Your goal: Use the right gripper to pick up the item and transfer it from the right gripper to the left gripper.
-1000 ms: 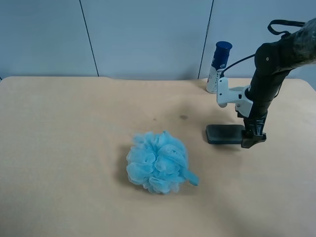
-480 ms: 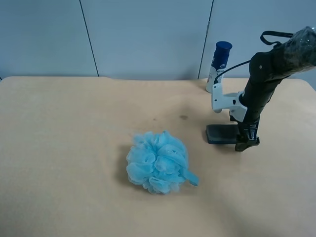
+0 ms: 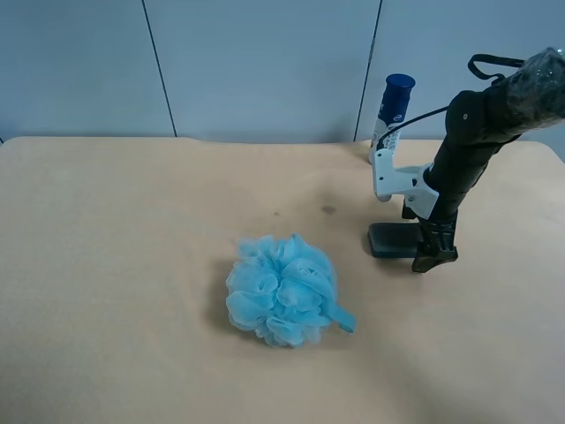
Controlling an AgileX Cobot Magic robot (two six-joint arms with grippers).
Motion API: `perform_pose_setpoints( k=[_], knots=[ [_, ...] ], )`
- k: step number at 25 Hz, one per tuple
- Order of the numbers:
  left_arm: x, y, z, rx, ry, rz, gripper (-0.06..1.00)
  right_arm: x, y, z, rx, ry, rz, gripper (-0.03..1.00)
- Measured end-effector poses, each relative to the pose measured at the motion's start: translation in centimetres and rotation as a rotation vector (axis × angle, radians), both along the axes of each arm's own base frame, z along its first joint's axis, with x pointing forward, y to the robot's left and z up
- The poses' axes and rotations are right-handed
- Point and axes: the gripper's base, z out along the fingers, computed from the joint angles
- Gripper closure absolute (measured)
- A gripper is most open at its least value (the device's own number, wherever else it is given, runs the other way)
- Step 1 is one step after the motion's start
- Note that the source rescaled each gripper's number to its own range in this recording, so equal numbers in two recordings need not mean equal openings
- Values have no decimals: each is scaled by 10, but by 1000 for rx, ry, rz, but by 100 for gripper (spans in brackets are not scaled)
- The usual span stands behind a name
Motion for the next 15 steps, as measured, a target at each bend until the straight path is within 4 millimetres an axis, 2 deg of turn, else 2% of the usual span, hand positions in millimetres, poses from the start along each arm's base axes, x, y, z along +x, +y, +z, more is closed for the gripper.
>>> perform_pose_setpoints(
  k=[3, 5, 8, 11, 15],
  knots=[
    [0, 0, 0, 0, 0, 0, -6, 0, 0, 0, 0, 1, 0, -1],
    [0, 0, 0, 0, 0, 0, -6, 0, 0, 0, 0, 4, 0, 8],
    [0, 0, 0, 0, 0, 0, -6, -2, 0, 0, -2, 19, 1, 35],
    [0, 0, 0, 0, 0, 0, -6, -3, 0, 0, -5, 38, 2, 66],
    [0, 0, 0, 0, 0, 0, -6, -5, -1, 0, -7, 52, 2, 95]
  ],
)
